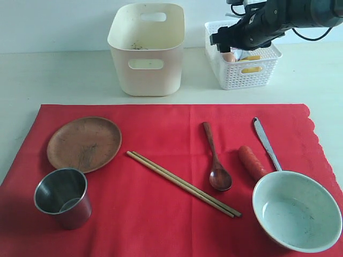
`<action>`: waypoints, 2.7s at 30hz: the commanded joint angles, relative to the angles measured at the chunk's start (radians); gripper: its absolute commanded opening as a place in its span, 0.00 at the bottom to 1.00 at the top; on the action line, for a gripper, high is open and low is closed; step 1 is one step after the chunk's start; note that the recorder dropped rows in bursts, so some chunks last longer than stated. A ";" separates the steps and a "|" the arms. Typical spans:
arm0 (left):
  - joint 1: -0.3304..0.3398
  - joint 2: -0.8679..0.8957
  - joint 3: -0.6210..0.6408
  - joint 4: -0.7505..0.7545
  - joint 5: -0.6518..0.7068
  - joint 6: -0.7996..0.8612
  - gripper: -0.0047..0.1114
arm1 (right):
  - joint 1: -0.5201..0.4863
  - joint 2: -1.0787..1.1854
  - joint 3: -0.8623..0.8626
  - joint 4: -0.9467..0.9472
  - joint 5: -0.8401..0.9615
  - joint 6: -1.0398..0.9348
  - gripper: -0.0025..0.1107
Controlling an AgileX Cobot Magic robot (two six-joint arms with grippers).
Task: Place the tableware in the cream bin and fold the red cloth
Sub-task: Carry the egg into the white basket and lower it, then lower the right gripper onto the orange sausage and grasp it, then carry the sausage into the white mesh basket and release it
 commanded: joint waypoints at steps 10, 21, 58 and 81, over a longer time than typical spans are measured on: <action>-0.006 -0.006 0.000 0.001 -0.002 0.003 0.06 | -0.003 -0.170 -0.013 0.000 0.305 0.001 0.69; -0.006 -0.006 0.000 0.001 -0.002 0.003 0.06 | -0.003 -0.356 0.023 0.041 0.547 -0.022 0.37; -0.006 -0.006 0.000 0.001 -0.002 0.003 0.06 | 0.223 -0.405 0.756 0.044 0.267 0.044 0.46; -0.006 -0.006 0.000 0.001 -0.002 0.003 0.06 | 0.223 -0.462 0.674 0.075 0.187 0.048 0.02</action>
